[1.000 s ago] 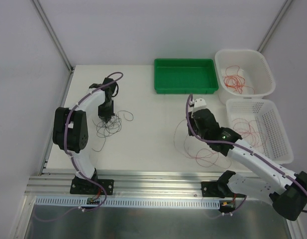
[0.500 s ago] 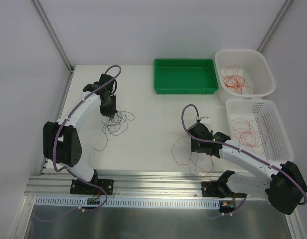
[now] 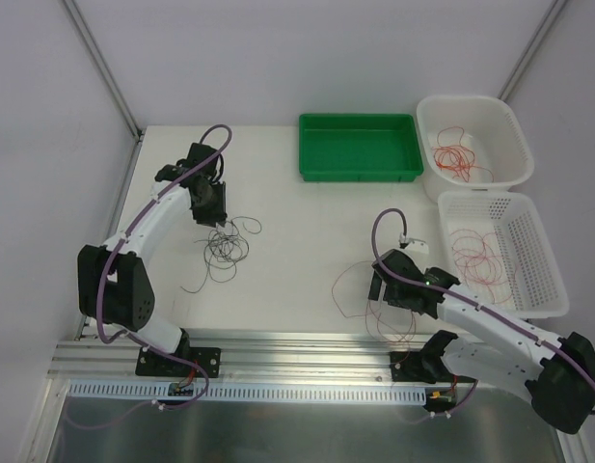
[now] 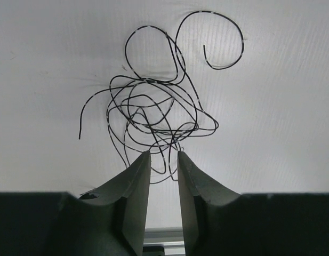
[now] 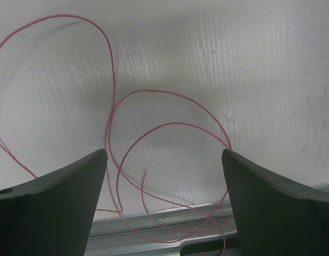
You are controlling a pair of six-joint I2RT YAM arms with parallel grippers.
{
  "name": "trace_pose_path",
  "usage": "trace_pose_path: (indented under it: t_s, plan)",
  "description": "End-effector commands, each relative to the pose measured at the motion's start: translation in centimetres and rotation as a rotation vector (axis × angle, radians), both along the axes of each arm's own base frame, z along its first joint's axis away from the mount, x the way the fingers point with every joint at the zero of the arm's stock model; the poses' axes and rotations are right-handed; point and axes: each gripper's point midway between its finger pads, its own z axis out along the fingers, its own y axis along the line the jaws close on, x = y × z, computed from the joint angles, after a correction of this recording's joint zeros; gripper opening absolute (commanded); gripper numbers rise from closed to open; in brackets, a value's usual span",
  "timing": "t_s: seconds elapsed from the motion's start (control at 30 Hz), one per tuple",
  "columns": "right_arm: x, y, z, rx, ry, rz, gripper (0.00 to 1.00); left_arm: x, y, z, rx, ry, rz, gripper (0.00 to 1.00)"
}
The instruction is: Untangle the cables
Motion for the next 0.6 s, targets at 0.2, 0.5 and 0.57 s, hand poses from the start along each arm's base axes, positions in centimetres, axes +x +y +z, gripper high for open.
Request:
trace_pose_path:
  t_s: [0.2,0.5,0.57]
  plan:
    - [0.3,1.5,-2.7,0.042,0.044,-0.060,0.92,0.2,-0.3,2.5,-0.026,-0.102,0.002,0.47]
    - [0.7,2.9,-5.0,0.002,0.097,-0.030,0.89,0.4,0.9,4.7,0.009,-0.216,0.040,0.85]
    - [0.8,3.2,-5.3,0.006,0.100,-0.025,0.87,0.4,1.0,4.9,0.010,-0.228,0.040,0.86]
